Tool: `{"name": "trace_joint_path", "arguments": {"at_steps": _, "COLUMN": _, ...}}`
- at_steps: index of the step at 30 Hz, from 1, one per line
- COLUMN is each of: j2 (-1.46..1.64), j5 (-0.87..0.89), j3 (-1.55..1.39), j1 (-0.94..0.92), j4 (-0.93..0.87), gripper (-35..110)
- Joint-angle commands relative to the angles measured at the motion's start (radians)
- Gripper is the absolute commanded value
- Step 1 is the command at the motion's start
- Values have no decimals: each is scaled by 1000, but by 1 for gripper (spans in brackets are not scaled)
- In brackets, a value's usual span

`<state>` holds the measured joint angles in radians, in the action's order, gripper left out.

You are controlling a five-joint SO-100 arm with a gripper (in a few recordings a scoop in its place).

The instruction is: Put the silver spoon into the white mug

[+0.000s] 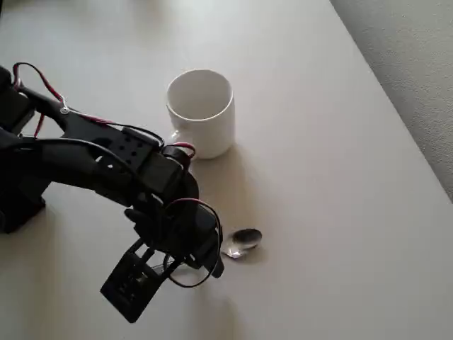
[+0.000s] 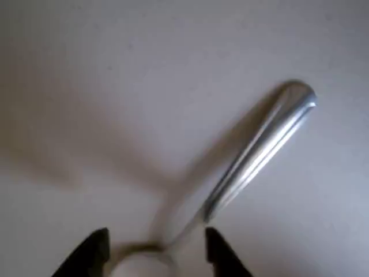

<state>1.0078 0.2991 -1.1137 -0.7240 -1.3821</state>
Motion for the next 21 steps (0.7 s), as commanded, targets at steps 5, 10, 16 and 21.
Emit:
{"name": "trace_joint_path", "arguments": {"at_steps": 5, "j2": -117, "j5": 48, "j3": 227, "j1": 21, "j4": -120, "gripper": 20}}
{"name": "trace_joint_path", "arguments": {"at_steps": 10, "j2": -135, "j5": 63, "j3": 236, "j1": 23, "j4": -120, "gripper": 20}}
{"name": "trace_joint_path", "arguments": {"at_steps": 16, "j2": -141, "j5": 66, "j3": 238, "j1": 26, "j4": -115, "gripper": 12}}
{"name": "trace_joint_path", "arguments": {"at_steps": 21, "j2": -141, "j5": 61, "j3": 247, "j1": 26, "j4": -115, "gripper": -2}}
